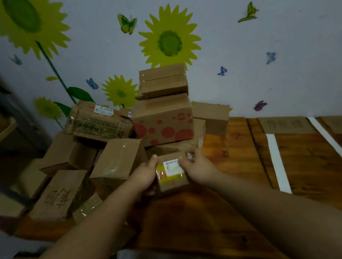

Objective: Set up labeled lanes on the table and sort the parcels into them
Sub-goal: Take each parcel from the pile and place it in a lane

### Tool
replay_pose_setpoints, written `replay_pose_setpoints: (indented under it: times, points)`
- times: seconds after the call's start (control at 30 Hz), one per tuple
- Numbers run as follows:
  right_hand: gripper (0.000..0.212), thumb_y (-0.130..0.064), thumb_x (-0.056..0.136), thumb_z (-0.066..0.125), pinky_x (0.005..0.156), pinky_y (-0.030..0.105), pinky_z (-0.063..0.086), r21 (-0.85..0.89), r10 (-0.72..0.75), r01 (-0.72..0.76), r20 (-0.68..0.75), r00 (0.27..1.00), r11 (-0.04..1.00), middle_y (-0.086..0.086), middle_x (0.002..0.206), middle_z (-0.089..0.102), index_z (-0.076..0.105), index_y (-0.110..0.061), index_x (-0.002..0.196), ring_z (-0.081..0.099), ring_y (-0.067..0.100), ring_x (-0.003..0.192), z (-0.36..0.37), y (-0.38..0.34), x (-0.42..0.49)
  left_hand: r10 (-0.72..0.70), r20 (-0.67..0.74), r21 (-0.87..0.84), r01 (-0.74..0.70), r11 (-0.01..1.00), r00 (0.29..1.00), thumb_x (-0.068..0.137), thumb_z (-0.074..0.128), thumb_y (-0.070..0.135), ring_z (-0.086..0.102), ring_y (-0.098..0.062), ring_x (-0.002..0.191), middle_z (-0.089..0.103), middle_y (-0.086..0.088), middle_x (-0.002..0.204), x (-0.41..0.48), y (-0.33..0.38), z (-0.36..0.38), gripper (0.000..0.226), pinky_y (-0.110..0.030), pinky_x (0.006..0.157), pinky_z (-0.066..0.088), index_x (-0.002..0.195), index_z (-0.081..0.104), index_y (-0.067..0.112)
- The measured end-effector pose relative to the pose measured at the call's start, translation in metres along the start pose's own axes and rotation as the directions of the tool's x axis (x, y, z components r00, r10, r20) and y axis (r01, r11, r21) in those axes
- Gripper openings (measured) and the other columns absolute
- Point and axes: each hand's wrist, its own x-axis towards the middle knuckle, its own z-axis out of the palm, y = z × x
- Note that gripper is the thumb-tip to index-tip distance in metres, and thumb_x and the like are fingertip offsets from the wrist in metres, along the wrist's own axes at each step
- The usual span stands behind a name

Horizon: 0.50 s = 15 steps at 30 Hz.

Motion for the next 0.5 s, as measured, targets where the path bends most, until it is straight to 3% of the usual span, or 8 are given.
replay_pose_setpoints:
  times: [0.07, 0.17, 0.3, 0.37, 0.4, 0.43, 0.5]
  points:
    - [0.061, -0.057, 0.095, 0.038, 0.102, 0.035, 0.039, 0.029, 0.065, -0.066, 0.034, 0.997, 0.997, 0.010, 0.135, 0.052, 0.039, -0.018, 0.141, 0.051, 0.029, 0.120, -0.005, 0.005, -0.009, -0.071, 0.070, -0.035, 0.073, 0.997, 0.995, 0.090, 0.028, 0.066, 0.060, -0.025, 0.084, 0.063, -0.010, 0.096, -0.010, -0.001, 0.006, 0.061, -0.036, 0.069, 0.055, 0.099, 0.062, 0.015]
    - [0.060, -0.055, 0.097, 0.033, 0.102, 0.037, 0.040, 0.009, 0.122, -0.122, 0.031, 0.992, 0.992, 0.014, 0.128, 0.058, 0.056, -0.010, 0.129, 0.054, 0.030, 0.117, -0.009, 0.011, -0.018, -0.108, 0.130, -0.059, 0.117, 0.991, 0.986, 0.090, 0.025, 0.068, 0.058, -0.025, 0.087, 0.063, -0.008, 0.093, -0.020, -0.004, 0.015, 0.061, -0.034, 0.063, 0.054, 0.093, 0.063, 0.020]
    - [0.050, -0.049, 0.098, 0.038, 0.091, 0.037, 0.047, -0.011, 0.144, -0.144, 0.046, 0.989, 0.990, 0.015, 0.115, 0.065, 0.063, -0.007, 0.110, 0.061, 0.030, 0.105, -0.021, 0.016, -0.031, -0.122, 0.152, -0.161, 0.147, 0.976, 0.981, 0.095, 0.038, 0.049, 0.055, -0.021, 0.075, 0.059, -0.005, 0.080, -0.037, -0.006, 0.028, 0.038, -0.030, 0.059, 0.049, 0.089, 0.061, 0.019]
    - [0.031, -0.039, 0.094, 0.049, 0.075, 0.033, 0.049, 0.006, 0.142, -0.143, 0.062, 0.988, 0.990, 0.013, 0.107, 0.067, 0.060, -0.011, 0.093, 0.063, 0.028, 0.093, -0.033, 0.026, -0.040, -0.106, 0.147, -0.138, 0.127, 0.982, 0.983, 0.092, 0.047, 0.034, 0.056, -0.019, 0.077, 0.061, -0.004, 0.085, -0.049, -0.006, 0.040, 0.019, -0.030, 0.060, 0.050, 0.097, 0.060, 0.020]
    - [0.023, -0.033, 0.092, 0.054, 0.071, 0.031, 0.048, 0.022, 0.147, -0.149, 0.070, 0.987, 0.989, 0.013, 0.107, 0.066, 0.058, -0.010, 0.094, 0.063, 0.026, 0.089, -0.039, 0.031, -0.046, -0.095, 0.143, -0.121, 0.113, 0.986, 0.985, 0.091, 0.051, 0.026, 0.057, -0.019, 0.082, 0.062, -0.005, 0.093, -0.055, -0.005, 0.046, 0.018, -0.032, 0.062, 0.051, 0.104, 0.057, 0.018]
    - [0.022, -0.026, 0.090, 0.057, 0.068, 0.029, 0.048, 0.028, 0.144, -0.146, 0.077, 0.987, 0.989, 0.013, 0.110, 0.065, 0.056, -0.008, 0.102, 0.062, 0.024, 0.088, -0.045, 0.037, -0.053, -0.085, 0.138, -0.123, 0.102, 0.987, 0.987, 0.089, 0.053, 0.020, 0.058, -0.019, 0.086, 0.061, -0.006, 0.102, -0.060, -0.003, 0.051, 0.025, -0.033, 0.063, 0.054, 0.114, 0.054, 0.015]
    - [0.040, -0.017, 0.087, 0.058, 0.059, 0.024, 0.048, -0.001, 0.111, -0.111, 0.094, 0.989, 0.994, 0.013, 0.116, 0.063, 0.048, -0.009, 0.126, 0.061, 0.021, 0.086, -0.059, 0.048, -0.066, -0.050, 0.122, -0.155, 0.069, 0.986, 0.991, 0.085, 0.057, 0.010, 0.059, -0.021, 0.089, 0.057, -0.005, 0.114, -0.071, 0.004, 0.065, 0.049, -0.032, 0.059, 0.055, 0.131, 0.042, 0.016]
